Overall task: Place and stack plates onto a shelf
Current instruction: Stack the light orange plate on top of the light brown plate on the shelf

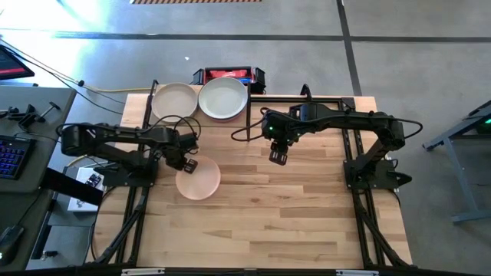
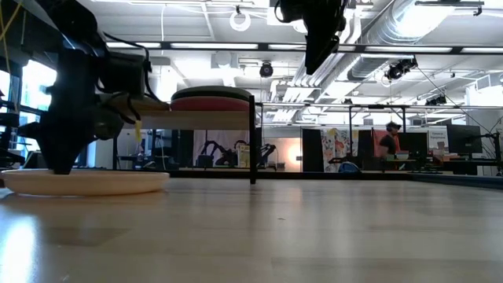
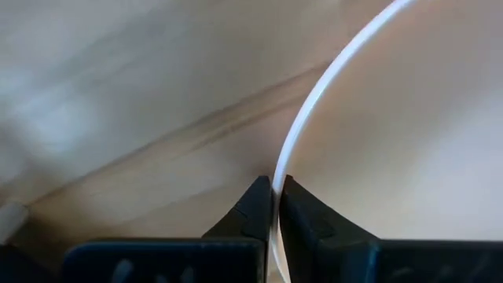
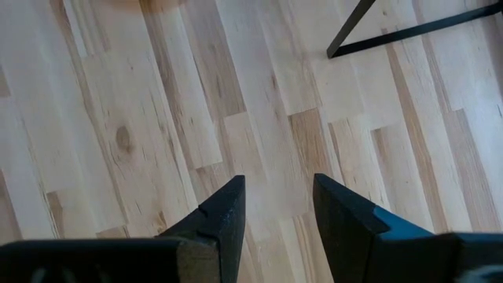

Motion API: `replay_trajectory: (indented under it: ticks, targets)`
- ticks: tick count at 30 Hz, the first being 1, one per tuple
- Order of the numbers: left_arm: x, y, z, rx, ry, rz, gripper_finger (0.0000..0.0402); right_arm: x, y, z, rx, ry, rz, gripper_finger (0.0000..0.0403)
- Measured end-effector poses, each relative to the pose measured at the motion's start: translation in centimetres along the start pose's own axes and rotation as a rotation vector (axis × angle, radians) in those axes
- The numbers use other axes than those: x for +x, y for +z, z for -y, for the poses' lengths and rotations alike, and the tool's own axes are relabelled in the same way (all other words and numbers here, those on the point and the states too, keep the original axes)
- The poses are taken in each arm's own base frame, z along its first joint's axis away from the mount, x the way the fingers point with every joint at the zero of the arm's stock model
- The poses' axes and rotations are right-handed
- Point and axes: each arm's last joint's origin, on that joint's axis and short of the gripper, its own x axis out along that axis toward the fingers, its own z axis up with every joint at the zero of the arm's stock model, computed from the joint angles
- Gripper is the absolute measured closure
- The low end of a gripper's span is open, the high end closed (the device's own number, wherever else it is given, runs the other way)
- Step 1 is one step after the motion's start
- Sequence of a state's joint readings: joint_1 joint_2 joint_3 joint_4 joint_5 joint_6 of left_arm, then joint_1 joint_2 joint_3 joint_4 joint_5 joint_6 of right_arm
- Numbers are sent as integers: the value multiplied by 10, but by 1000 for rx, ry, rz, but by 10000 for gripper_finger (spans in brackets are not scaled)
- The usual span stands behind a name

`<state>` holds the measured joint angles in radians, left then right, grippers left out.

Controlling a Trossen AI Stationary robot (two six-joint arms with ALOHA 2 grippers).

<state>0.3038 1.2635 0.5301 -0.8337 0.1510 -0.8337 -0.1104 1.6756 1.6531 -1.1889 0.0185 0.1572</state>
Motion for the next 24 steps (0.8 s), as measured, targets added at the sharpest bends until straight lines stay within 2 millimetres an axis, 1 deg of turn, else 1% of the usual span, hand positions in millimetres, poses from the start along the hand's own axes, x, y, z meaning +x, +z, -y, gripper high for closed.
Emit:
replay_trajectory:
  ticks: [3,7,11,16,24]
  targets:
    - [-3,-3,3,9,-26,-13,398,0,0,0,0,0,0,274]
    - [-17,-6,11,-4,-64,-9,398,0,0,0,0,0,0,274]
    - [-36,-9,18,4,-106,21,400,0,0,0,-1,0,0,274]
    - [-62,-15,23,-6,-152,51,400,0,0,0,0,0,0,274]
    - [-107,-28,19,-54,-185,68,400,0,0,0,-1,0,0,274]
